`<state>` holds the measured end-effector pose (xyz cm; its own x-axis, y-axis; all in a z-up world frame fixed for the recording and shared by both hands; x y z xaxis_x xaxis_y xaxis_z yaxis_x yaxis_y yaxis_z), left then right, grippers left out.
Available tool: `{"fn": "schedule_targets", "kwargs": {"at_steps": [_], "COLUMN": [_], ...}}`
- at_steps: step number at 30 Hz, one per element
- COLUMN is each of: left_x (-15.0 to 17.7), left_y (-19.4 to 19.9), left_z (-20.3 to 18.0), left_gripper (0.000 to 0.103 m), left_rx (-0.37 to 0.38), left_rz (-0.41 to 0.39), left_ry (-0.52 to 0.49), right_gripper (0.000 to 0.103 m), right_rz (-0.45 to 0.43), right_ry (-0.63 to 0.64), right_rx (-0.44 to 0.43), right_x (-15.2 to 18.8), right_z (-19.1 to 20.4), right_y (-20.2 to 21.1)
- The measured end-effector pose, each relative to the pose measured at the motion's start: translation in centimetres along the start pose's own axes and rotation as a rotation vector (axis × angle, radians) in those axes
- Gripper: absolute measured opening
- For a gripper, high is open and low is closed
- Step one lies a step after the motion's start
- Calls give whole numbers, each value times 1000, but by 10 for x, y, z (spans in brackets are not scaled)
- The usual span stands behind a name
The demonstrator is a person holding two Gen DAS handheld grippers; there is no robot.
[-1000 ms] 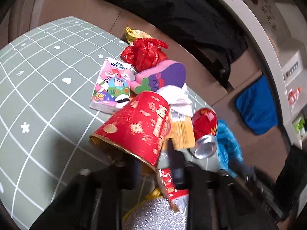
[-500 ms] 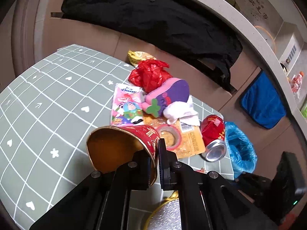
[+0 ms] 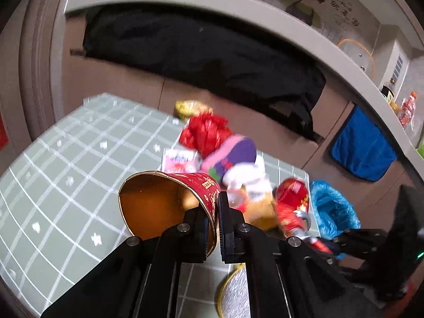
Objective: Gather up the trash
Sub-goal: 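Carry the red cup and red wrapper with both tools over the blue-lined bin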
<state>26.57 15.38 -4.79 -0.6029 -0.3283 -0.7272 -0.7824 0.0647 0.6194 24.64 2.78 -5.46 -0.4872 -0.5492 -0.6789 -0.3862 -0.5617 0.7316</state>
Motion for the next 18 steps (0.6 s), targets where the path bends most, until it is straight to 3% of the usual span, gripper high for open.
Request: {"fn": "schedule_targets", "kwargs": {"at_steps": [6, 11, 18], "left_x": [-53, -93, -104], "left_y": [23, 45, 44], "left_z": [-44, -109, -210], "left_gripper": [6, 6, 6], "left_rx": [1, 52, 146], "left_rz": [-116, -220, -280], "left_ry": [-91, -177, -304], "right_gripper": [7, 7, 8], "right_rz": [-161, -267, -349], "right_ry": [-89, -159, -258], "right_rx": [32, 100, 230], "right_x": [-57, -86, -72], "right_z": [-31, -81, -157], "right_y": [51, 102, 177]}}
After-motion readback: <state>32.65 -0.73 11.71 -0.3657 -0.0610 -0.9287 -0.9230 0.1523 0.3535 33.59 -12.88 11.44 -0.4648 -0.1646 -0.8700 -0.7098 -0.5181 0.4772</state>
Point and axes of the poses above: each gripper's, at about its wrist camera, not at the fingertips, and y roughly against the way its jaws point, z to its left, x to its underside, the point moved 10 cm from there along -y, roughly the way its jaws point, and after that the axes turned 3 degrees about -x, right-handed, at the moved point
